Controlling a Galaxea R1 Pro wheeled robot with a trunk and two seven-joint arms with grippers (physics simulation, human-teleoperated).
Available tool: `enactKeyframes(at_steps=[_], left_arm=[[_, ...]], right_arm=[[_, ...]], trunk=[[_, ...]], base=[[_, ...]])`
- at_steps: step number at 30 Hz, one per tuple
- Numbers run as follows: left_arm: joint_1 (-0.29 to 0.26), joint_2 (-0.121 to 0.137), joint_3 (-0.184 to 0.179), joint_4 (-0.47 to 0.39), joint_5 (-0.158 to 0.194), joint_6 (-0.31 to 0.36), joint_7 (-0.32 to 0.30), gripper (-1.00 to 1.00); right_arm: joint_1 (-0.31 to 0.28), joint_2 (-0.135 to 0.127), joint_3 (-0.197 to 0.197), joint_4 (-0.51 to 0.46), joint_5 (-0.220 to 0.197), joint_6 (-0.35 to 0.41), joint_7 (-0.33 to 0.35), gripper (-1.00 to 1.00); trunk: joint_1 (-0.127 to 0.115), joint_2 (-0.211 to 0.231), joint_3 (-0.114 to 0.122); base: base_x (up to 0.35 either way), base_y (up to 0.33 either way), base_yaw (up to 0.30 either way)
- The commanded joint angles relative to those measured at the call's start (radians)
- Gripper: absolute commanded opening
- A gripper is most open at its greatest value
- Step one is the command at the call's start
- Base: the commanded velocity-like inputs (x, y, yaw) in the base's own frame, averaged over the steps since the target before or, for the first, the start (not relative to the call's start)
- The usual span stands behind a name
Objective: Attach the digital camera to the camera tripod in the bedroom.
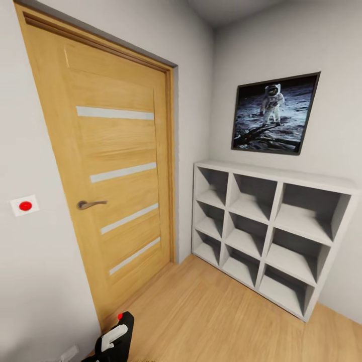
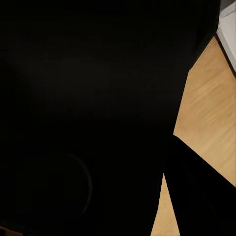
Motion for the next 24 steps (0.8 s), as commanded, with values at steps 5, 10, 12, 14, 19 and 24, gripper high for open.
enactKeyframes(at_steps=[5, 10, 12, 14, 19, 24], left_arm=[[0.000, -0.006, -0.008, 0.001, 0.009, 0.000, -0.004, -1.00], [0.000, -0.007, -0.008, 0.001, 0.009, 0.000, -0.004, -1.00], [0.000, -0.007, -0.008, 0.001, 0.009, 0.000, -0.004, -1.00], [0.000, -0.007, -0.008, 0.001, 0.009, 0.000, -0.005, -1.00], [0.000, -0.008, -0.008, 0.001, 0.009, 0.000, -0.005, -1.00], [0.000, -0.008, -0.008, 0.001, 0.008, 0.000, -0.005, -1.00]], right_arm=[[-0.001, 0.000, -0.006, 0.003, 0.003, -0.007, 0.000, 1.00], [-0.001, 0.000, -0.006, 0.003, 0.002, -0.007, 0.000, 1.00], [-0.001, 0.000, -0.006, 0.003, 0.002, -0.007, 0.000, 1.00], [-0.001, 0.000, -0.006, 0.003, 0.003, -0.007, 0.000, 1.00], [-0.001, 0.000, -0.006, 0.003, 0.002, -0.007, 0.001, 1.00], [-0.001, 0.000, -0.006, 0.003, 0.002, -0.007, 0.001, 1.00]], trunk=[[-0.019, 0.035, 0.016], [-0.038, 0.070, 0.031], [-0.046, 0.084, 0.037], [-0.053, 0.098, 0.044], [-0.073, 0.133, 0.059], [-0.073, 0.133, 0.059]], base=[[0.000, 0.000, 0.269], [0.000, 0.000, 0.269], [0.000, 0.000, 0.269], [0.000, 0.000, 0.269], [0.000, 0.000, 0.269], [0.000, 0.000, 0.269]])
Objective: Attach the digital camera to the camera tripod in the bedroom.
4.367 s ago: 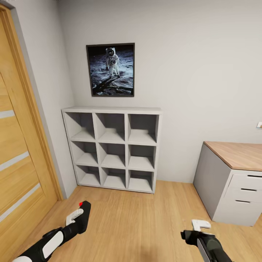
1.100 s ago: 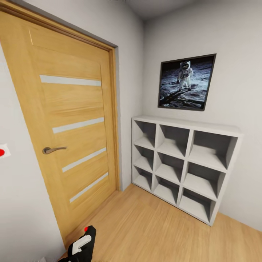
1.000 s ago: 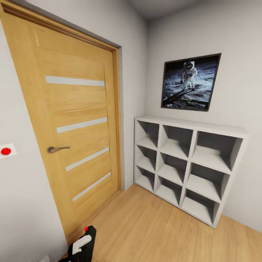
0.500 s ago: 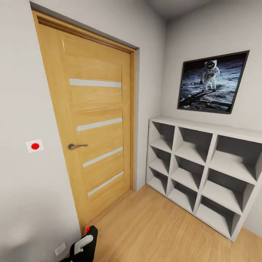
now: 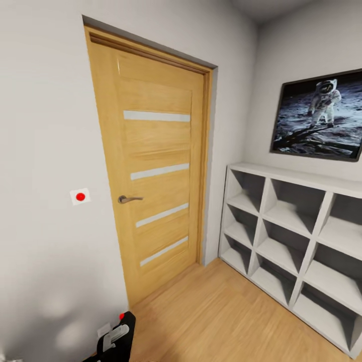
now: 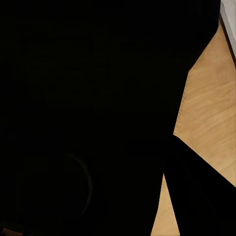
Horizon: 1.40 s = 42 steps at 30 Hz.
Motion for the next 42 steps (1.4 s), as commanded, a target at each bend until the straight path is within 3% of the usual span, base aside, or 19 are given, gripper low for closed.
enactKeyframes(at_steps=[1, 42], left_arm=[[0.000, 0.000, -0.008, 0.001, 0.009, 0.000, -0.005, -1.00], [0.000, -0.015, -0.008, 0.000, 0.009, 0.003, 0.004, -1.00]], right_arm=[[-0.001, 0.000, -0.006, 0.003, 0.003, -0.007, -0.001, 1.00], [-0.001, -0.003, -0.006, 0.003, 0.002, -0.007, -0.001, 1.00]], trunk=[[0.000, -0.001, 0.000], [0.000, -0.001, -0.003]], base=[[0.000, 0.000, 0.269], [0.000, 0.000, 0.269]])
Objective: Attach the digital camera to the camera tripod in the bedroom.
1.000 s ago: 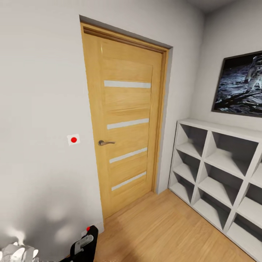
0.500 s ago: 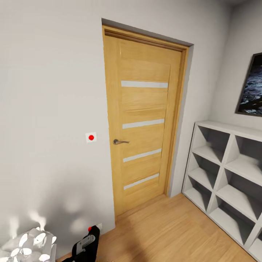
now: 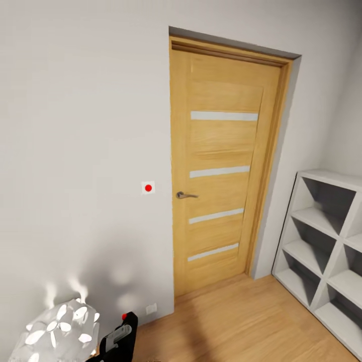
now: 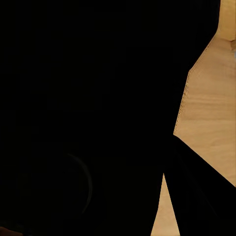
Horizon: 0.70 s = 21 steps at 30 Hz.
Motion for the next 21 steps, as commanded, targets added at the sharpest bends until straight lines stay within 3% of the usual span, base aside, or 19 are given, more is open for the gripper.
enactKeyframes(at_steps=[1, 7, 21], left_arm=[[0.000, 0.000, -0.008, 0.000, 0.009, 0.000, -0.005, -1.00], [0.000, 0.000, -0.008, 0.000, 0.009, 0.000, -0.006, -1.00], [0.000, -0.005, -0.009, -0.003, 0.007, 0.002, -0.012, -1.00]], right_arm=[[-0.001, 0.000, -0.006, 0.003, 0.002, -0.007, -0.001, 1.00], [-0.001, -0.001, -0.006, 0.003, 0.002, -0.007, 0.001, 1.00], [-0.001, -0.004, -0.006, 0.003, 0.002, -0.007, 0.002, 1.00]], trunk=[[0.000, -0.001, -0.001], [0.000, -0.001, -0.002], [0.000, -0.001, -0.003]], base=[[0.000, 0.000, 0.257], [0.000, 0.000, 0.124], [0.000, 0.000, 0.011]])
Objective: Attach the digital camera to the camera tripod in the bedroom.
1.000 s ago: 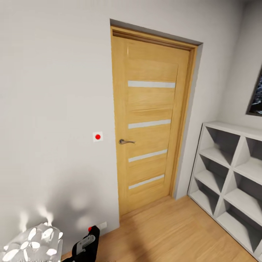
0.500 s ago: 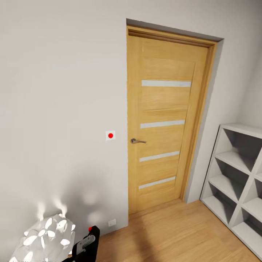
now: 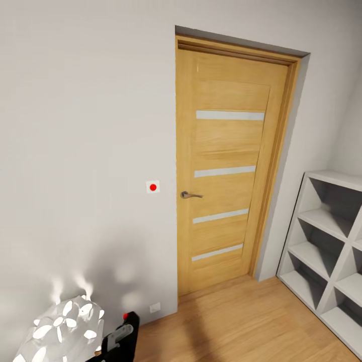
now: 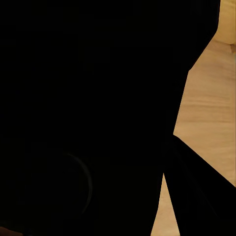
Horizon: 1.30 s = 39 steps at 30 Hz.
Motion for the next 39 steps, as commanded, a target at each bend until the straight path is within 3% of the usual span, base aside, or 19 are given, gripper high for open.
enactKeyframes(at_steps=[1, 5, 9, 10, 14, 24, 25, 27, 39], left_arm=[[0.000, -0.002, -0.008, 0.001, 0.009, 0.000, -0.005, -1.00], [0.000, -0.011, -0.008, 0.001, 0.003, 0.000, -0.006, -1.00], [0.000, -0.016, -0.008, 0.001, -0.032, 0.000, -0.006, -1.00], [0.000, -0.018, -0.008, 0.001, -0.066, 0.000, -0.008, -1.00], [0.000, -0.019, -0.008, 0.001, -0.087, 0.000, -0.011, -1.00], [0.000, -0.044, -0.008, 0.003, -0.098, 0.002, -0.006, -1.00], [0.000, -0.059, -0.008, 0.004, -0.098, 0.008, -0.004, -1.00], [0.000, -0.065, -0.008, 0.004, -0.104, 0.009, -0.003, -1.00], [0.000, -0.070, -0.008, 0.005, -0.155, 0.011, 0.003, -1.00]], right_arm=[[-0.001, -0.001, -0.006, 0.003, 0.002, -0.006, -0.001, 1.00], [-0.001, -0.002, -0.006, 0.003, 0.002, -0.006, -0.001, 1.00], [-0.001, -0.001, -0.006, 0.003, 0.002, -0.006, -0.002, 1.00], [-0.001, 0.001, -0.006, 0.003, 0.002, -0.007, -0.002, 1.00], [-0.001, 0.001, -0.006, 0.003, 0.002, -0.008, -0.003, 1.00], [-0.001, 0.003, -0.006, 0.003, 0.004, -0.006, -0.003, 1.00], [-0.001, 0.004, -0.006, 0.003, 0.004, -0.006, -0.003, 1.00], [-0.001, 0.004, -0.006, 0.003, 0.004, -0.006, -0.003, 1.00], [-0.001, 0.005, -0.006, 0.003, 0.003, -0.005, -0.003, 1.00]], trunk=[[0.000, -0.001, 0.000], [0.000, -0.001, 0.000], [0.000, -0.001, 0.000], [0.000, -0.001, 0.000], [0.000, -0.001, 0.000], [0.000, -0.001, 0.000], [0.000, -0.001, 0.000], [0.000, -0.001, 0.000], [0.000, -0.001, 0.000]], base=[[0.000, 0.000, 0.000], [0.000, 0.000, 0.000], [0.000, 0.000, 0.000], [0.000, 0.000, 0.000], [0.000, 0.000, 0.000], [-0.013, 0.000, 0.000], [-0.273, 0.000, 0.000], [-0.297, 0.000, 0.000], [-0.318, 0.000, 0.000]])
